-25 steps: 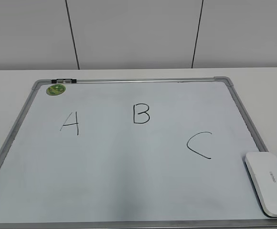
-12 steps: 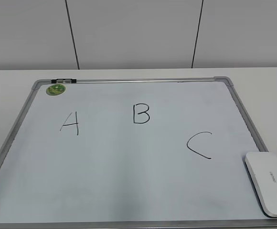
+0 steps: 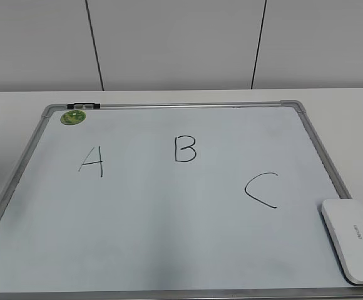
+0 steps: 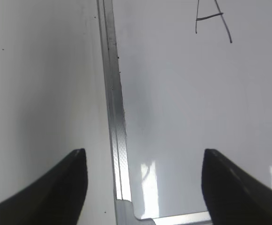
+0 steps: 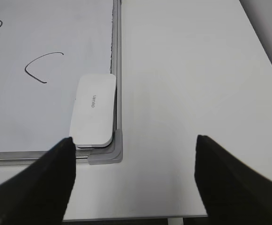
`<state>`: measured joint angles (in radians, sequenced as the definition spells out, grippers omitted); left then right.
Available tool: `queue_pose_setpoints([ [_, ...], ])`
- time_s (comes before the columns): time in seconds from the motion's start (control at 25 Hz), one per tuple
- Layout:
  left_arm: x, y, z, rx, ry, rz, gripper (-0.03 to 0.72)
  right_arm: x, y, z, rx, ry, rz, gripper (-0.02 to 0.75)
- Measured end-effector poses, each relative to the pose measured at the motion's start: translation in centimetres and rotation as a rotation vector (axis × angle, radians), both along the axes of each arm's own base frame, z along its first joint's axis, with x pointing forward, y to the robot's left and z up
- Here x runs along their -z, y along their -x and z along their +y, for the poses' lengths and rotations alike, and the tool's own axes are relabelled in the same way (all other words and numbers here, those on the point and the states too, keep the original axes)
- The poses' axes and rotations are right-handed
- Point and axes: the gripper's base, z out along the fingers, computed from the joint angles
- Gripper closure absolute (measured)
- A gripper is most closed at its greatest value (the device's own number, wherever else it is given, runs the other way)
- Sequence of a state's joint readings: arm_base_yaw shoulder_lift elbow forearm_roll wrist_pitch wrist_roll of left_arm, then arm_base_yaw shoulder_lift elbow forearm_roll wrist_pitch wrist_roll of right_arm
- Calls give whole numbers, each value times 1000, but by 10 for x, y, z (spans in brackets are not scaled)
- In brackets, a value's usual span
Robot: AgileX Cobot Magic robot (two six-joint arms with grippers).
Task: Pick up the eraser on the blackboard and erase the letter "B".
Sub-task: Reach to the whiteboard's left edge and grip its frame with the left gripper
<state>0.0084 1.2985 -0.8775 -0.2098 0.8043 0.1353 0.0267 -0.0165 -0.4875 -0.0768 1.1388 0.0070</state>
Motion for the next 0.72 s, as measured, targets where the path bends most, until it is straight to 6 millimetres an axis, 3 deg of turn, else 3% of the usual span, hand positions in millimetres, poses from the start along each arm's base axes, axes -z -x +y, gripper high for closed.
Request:
queue_pose_setpoints([
  [0.2,24,-45,0,15,-6,90,234,0,0,0,0,0,0,151],
  [0.48,52,-97,2,63,-24,144,257,0,0,0,0,0,0,151],
  [0.72,77,-132,15,62,-19,218,277,0,0,0,0,0,0,151],
])
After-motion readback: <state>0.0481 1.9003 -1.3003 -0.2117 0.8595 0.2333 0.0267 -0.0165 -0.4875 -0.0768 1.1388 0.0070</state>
